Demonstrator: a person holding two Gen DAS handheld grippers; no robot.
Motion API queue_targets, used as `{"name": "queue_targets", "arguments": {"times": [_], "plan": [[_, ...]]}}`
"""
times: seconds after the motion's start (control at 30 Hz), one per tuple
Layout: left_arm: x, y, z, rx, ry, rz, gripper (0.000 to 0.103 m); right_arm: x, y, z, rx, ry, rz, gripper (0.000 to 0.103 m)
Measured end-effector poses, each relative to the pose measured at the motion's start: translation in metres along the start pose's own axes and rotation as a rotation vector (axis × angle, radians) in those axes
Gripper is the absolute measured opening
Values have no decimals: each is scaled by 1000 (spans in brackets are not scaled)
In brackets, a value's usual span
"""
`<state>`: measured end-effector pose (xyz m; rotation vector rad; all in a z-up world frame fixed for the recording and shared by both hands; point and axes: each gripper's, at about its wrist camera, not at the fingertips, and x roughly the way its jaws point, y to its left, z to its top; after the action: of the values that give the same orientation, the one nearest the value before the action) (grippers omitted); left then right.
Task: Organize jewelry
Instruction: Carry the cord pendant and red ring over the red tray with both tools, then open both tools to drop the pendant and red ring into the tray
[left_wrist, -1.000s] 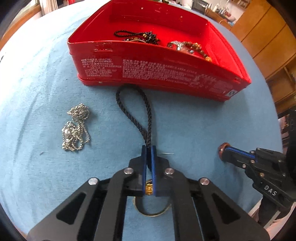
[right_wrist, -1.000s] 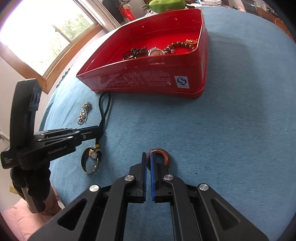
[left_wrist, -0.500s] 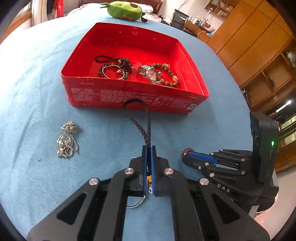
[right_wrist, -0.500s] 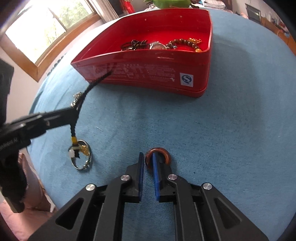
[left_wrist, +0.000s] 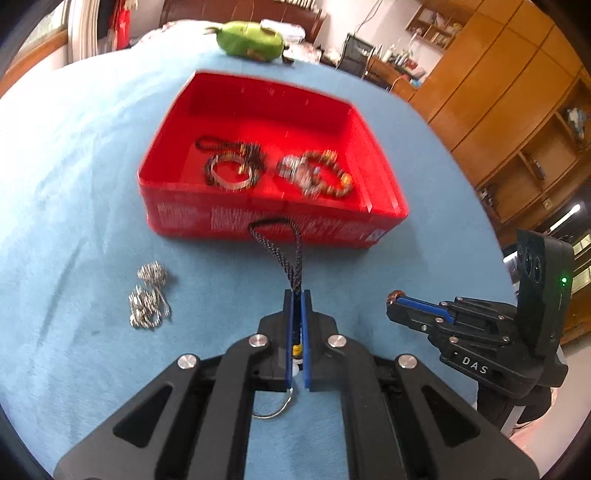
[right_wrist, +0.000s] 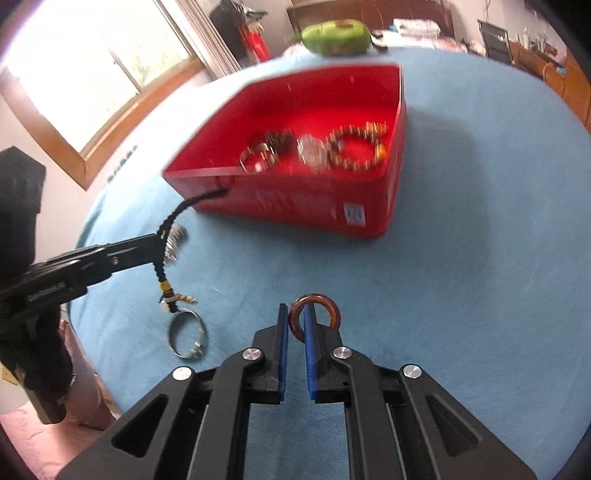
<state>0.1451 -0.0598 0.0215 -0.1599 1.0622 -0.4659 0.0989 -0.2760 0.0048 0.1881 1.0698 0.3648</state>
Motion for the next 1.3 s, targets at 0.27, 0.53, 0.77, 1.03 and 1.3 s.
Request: {"name": "queue_targets", "arguments": {"times": [0.27, 0.53, 0.77, 1.03, 1.3], "plan": [[-29, -15, 43, 33, -118, -3, 2, -26, 4, 50, -12, -95, 6, 8], [5, -7, 103, 18, -148, 74, 2, 15, -3, 110, 32, -55, -14, 8], [47, 17, 125, -10, -83, 174, 2, 41, -13, 126, 58, -30, -8, 8], [69, 26, 127, -6, -39, 247, 5, 50, -17, 129, 61, -25, -24, 15], [45, 16, 113, 13, -87, 259, 31, 22, -15, 120, 60, -94, -1, 16]]}}
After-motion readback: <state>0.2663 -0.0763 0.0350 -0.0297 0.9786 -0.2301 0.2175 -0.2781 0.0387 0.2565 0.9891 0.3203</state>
